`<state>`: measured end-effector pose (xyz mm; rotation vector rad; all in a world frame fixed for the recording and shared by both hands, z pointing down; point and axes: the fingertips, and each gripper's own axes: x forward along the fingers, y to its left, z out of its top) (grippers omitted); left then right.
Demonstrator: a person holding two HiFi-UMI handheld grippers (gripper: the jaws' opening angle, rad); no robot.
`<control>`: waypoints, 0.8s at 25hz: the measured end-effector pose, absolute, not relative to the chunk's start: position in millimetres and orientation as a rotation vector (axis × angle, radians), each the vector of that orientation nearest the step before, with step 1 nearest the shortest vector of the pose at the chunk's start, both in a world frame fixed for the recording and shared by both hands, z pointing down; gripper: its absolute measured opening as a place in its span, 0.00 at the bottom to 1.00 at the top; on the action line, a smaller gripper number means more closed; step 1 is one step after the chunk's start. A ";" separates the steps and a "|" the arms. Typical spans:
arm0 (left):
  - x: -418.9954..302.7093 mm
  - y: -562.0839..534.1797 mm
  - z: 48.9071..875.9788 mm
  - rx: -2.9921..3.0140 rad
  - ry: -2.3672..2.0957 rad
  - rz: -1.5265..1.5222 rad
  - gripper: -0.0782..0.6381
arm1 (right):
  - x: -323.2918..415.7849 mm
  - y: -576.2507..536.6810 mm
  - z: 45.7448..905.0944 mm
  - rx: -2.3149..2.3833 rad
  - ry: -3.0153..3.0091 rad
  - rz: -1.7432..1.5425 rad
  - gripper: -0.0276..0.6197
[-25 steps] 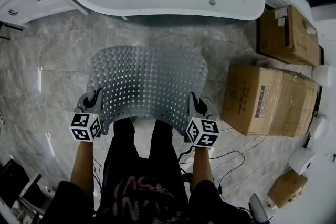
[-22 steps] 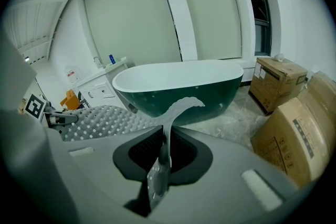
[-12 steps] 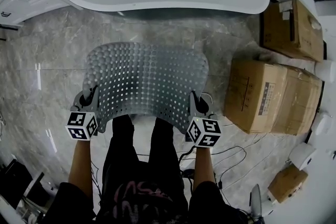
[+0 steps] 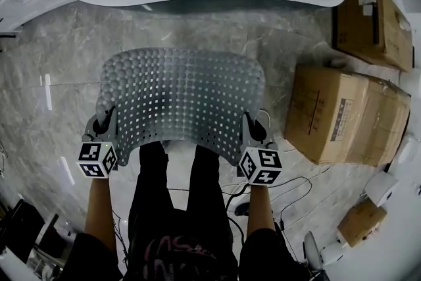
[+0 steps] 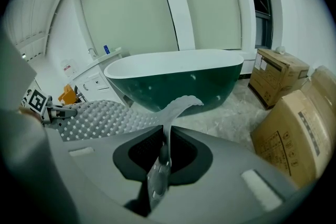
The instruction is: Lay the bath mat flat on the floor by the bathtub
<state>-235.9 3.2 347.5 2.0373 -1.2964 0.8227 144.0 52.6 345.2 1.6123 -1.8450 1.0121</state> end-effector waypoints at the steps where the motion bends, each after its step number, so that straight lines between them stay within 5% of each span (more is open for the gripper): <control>1: -236.7 1.7 352.2 2.034 -1.298 0.826 0.15 | 144.4 51.7 349.4 1.608 -1.844 1.011 0.12; 20: -237.9 1.5 443.7 1.986 -1.260 0.874 0.15 | 153.8 52.2 432.0 1.551 -1.811 1.036 0.12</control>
